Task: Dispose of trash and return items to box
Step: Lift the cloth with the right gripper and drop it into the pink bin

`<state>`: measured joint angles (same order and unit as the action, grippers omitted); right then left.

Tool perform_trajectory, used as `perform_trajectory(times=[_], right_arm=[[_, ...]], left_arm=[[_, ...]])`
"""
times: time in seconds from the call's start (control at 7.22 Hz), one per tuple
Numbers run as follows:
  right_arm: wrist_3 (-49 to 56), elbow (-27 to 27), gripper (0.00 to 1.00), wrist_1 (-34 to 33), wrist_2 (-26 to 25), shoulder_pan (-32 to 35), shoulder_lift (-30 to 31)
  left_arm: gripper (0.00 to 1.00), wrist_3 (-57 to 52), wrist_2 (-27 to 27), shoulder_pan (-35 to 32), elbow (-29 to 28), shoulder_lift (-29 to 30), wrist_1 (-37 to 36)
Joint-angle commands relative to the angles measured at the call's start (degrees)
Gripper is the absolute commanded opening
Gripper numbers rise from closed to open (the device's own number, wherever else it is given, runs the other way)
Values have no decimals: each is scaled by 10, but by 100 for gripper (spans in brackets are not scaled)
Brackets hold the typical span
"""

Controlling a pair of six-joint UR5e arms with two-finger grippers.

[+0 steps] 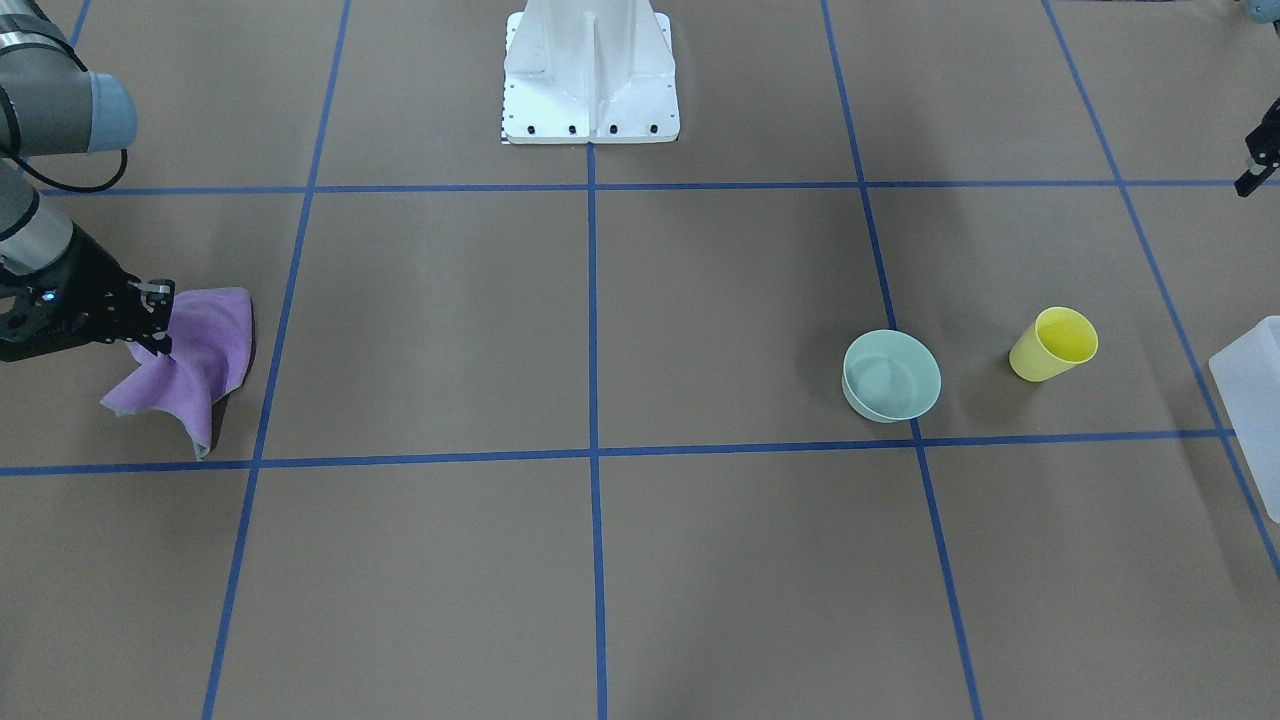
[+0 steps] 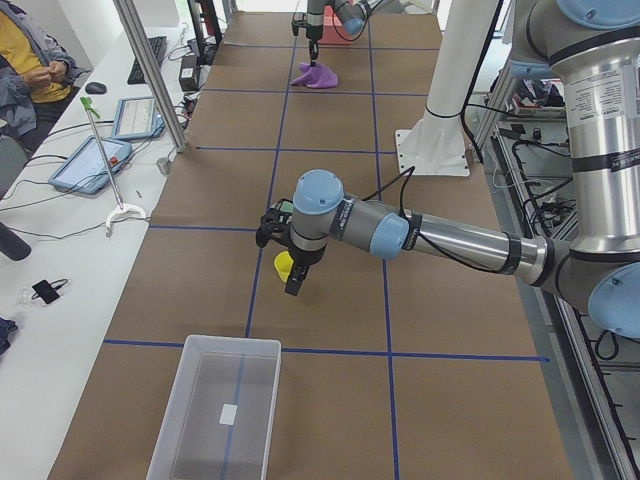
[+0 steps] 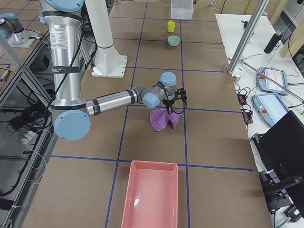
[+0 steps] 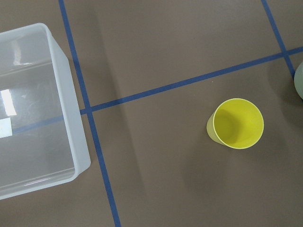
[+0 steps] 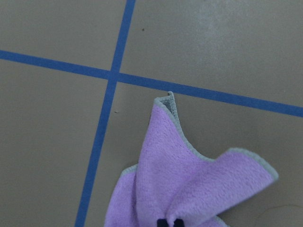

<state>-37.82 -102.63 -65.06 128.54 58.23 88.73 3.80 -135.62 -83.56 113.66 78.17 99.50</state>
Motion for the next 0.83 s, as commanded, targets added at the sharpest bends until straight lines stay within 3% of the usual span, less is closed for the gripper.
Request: perform_trajectory(times=[0.0, 0.14, 0.28, 0.42, 0.55, 0.69], right_arm=[[97, -19, 0, -31, 154, 181, 28], [242, -19, 0, -114, 156, 259, 36], [451, -16, 0, -266, 146, 341, 28], [644, -12, 0, -426, 85, 425, -8], [781, 20, 0, -496, 18, 483, -39], [848, 78, 0, -489, 8, 520, -37]], left_arm=[[98, 56, 1, 4, 0, 7, 13], [98, 94, 3, 17, -5, 16, 27], [98, 117, 5, 38, -7, 22, 27], [98, 143, 7, 58, -25, 44, 27], [98, 155, 13, 65, -54, 74, 27], [98, 155, 34, 68, -69, 85, 29]])
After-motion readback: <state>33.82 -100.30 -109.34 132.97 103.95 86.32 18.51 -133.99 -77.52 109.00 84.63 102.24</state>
